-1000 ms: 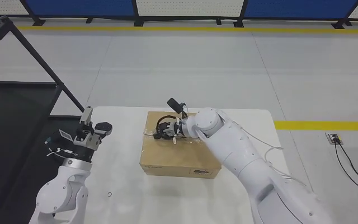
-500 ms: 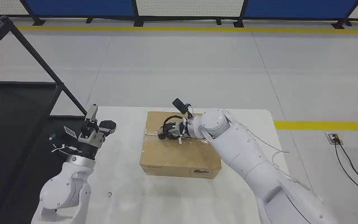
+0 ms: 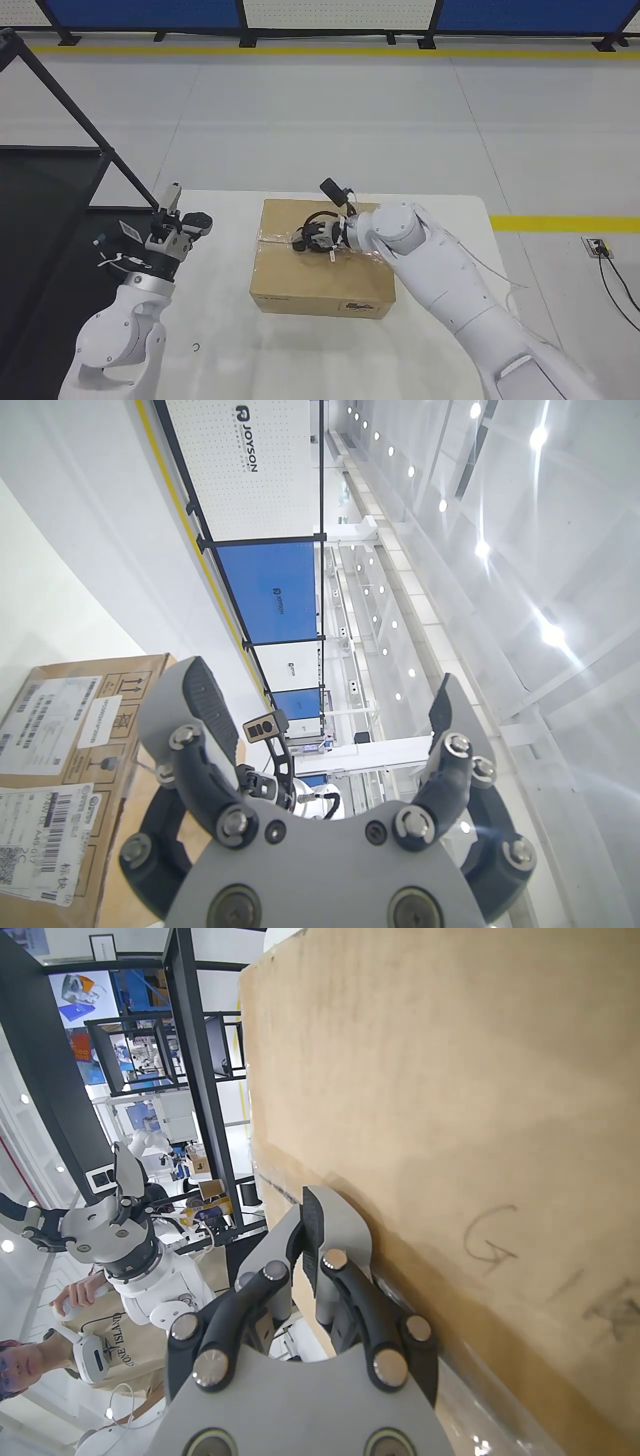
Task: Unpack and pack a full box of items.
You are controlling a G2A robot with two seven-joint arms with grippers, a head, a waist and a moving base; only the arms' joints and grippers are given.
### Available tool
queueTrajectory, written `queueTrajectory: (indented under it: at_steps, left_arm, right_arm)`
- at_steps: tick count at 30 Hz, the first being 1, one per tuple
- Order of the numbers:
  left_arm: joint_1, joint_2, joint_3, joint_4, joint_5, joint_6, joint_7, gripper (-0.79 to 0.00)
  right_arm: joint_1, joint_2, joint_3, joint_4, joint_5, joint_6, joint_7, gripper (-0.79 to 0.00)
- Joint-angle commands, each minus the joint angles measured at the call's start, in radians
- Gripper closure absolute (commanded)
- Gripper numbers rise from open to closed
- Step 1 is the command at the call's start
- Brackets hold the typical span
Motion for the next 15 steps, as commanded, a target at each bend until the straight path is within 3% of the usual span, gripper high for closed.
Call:
queueTrajectory:
  at_steps: [1,15]
  left_arm:
    - [0.0,0.0,0.001,0.0,0.001,-0.001,0.001,-0.785]
    - [0.0,0.0,0.001,0.0,0.001,-0.001,0.001,-0.785]
  right_arm:
    - [-0.018,0.013,0.016,-0.042,-0.019,0.035,0.004,0.0]
    - [-0.142,0.087,0.135,-0.264,-0.135,0.204,-0.005,0.0]
